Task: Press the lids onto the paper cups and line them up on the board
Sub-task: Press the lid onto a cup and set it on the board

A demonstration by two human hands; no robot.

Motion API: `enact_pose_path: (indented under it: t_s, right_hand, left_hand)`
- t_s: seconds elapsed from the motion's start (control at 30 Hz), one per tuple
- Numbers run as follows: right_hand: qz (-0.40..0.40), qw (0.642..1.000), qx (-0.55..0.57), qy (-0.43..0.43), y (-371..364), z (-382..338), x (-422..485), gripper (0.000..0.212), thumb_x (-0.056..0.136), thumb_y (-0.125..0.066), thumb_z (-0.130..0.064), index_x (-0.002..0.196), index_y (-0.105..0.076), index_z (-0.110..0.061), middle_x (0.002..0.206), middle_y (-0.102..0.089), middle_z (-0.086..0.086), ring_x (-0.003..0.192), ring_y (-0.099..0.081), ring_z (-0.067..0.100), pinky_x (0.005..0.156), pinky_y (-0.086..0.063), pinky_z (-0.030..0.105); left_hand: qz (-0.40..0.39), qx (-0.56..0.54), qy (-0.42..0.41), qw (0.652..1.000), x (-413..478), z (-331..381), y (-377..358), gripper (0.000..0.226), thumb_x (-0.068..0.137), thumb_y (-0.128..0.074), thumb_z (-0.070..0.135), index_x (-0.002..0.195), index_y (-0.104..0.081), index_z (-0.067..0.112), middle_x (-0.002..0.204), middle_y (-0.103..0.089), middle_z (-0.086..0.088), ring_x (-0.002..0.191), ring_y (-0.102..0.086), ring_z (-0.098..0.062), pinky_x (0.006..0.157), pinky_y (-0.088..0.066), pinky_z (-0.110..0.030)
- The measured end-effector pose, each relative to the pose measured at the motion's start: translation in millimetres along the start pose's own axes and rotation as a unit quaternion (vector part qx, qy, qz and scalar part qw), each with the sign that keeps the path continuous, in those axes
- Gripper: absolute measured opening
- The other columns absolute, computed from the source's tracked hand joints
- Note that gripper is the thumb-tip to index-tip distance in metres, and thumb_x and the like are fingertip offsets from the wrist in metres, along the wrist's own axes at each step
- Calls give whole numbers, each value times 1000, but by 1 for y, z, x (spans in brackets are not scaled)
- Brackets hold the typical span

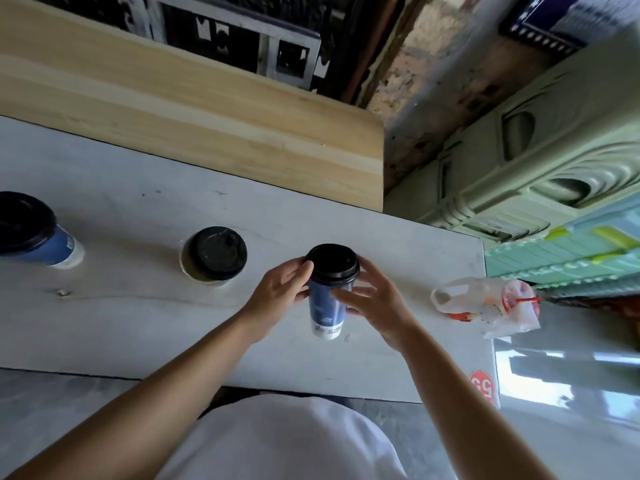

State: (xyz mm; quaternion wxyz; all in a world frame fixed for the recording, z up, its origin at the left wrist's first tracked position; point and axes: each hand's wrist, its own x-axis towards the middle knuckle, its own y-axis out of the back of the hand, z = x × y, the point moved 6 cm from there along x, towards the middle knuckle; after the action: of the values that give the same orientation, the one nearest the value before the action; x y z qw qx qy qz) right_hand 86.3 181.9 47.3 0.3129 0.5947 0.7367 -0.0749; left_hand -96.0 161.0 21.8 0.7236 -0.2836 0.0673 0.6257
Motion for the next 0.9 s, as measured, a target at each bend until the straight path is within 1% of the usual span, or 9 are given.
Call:
enact_pose_path:
  t_s: [0.1, 0.2, 0.3, 0.37, 0.43, 0.5, 0.63, 0.77, 0.9]
  right_hand:
    - [-19, 997, -74, 19, 6, -12, 10, 92, 75, -87, -6, 149, -42, -36, 129, -67, 1, 117, -65, 23, 87, -57, 30]
    - [-43, 989, -144, 14, 20, -21, 25, 107, 67, -90, -4, 153, -32, -33, 132, -63, 0, 121, -62, 23, 96, -56, 39]
    - [-53, 961, -271, 23, 34, -46, 46, 111, 53, -92, -30, 150, -37, -33, 132, -63, -4, 120, -61, 22, 99, -53, 44]
    - [-56, 919, -390, 25, 43, -67, 64, 108, 55, -91, -34, 149, -39, -31, 125, -64, -3, 113, -61, 22, 93, -47, 32]
    - [-63, 873, -481, 51, 50, -91, 84, 104, 57, -91, -35, 148, -40, -31, 122, -63, -1, 110, -59, 24, 91, -48, 32]
    - [-70, 819, -562, 87, 53, -117, 105, 107, 53, -84, -46, 148, -35, -39, 122, -59, 2, 112, -55, 29, 94, -51, 43]
    - [-65, 704, -692, 142, 48, -169, 133, 105, 60, -78, -54, 149, -22, -48, 120, -51, 8, 116, -49, 36, 94, -52, 51]
    - [-89, 598, -772, 196, 28, -201, 151, 103, 70, -77, -55, 154, -19, -38, 122, -57, 8, 114, -55, 36, 91, -52, 45]
    - [-71, 515, -810, 273, 0, -221, 164, 82, 75, -77, -44, 140, -34, -17, 119, -62, 10, 112, -56, 36, 86, -48, 43]
  left_hand:
    - [-2, -48, 27, 998, 11, 5, -10, 36, 103, -50, 42, 123, -68, 17, 123, -72, -8, 119, -67, -22, 103, -54, -43]
    - [20, -145, 80, 986, 24, 2, -25, 39, 107, -40, 37, 123, -66, 12, 122, -71, -12, 115, -68, -30, 103, -53, -49]
    - [67, -148, 116, 980, 40, -10, -29, 45, 107, -36, 45, 119, -66, 14, 121, -71, -11, 115, -65, -31, 105, -49, -47]
    - [142, 96, 62, 983, 53, -21, -13, 48, 101, -43, 49, 127, -64, 15, 134, -64, -10, 123, -59, -31, 110, -45, -43]
    - [204, 398, -3, 895, 62, -34, 1, 52, 91, -56, 41, 130, -62, 8, 141, -57, -17, 129, -52, -42, 108, -44, -46]
    - [236, 523, 2, 819, 71, -53, 9, 63, 79, -73, 28, 134, -57, 3, 146, -48, -28, 132, -44, -55, 107, -43, -57]
    - [268, 603, 33, 750, 88, -77, 19, 91, 76, -79, 40, 150, -42, 4, 157, -31, -32, 141, -28, -61, 113, -26, -68]
    - [296, 593, 84, 744, 96, -98, 23, 92, 82, -62, 53, 155, -31, 6, 164, -12, -30, 146, -16, -58, 118, -17, -66]
    - [312, 591, 92, 739, 102, -111, 22, 94, 82, -45, 58, 157, -27, 5, 165, -5, -30, 149, -1, -58, 117, -10, -72]
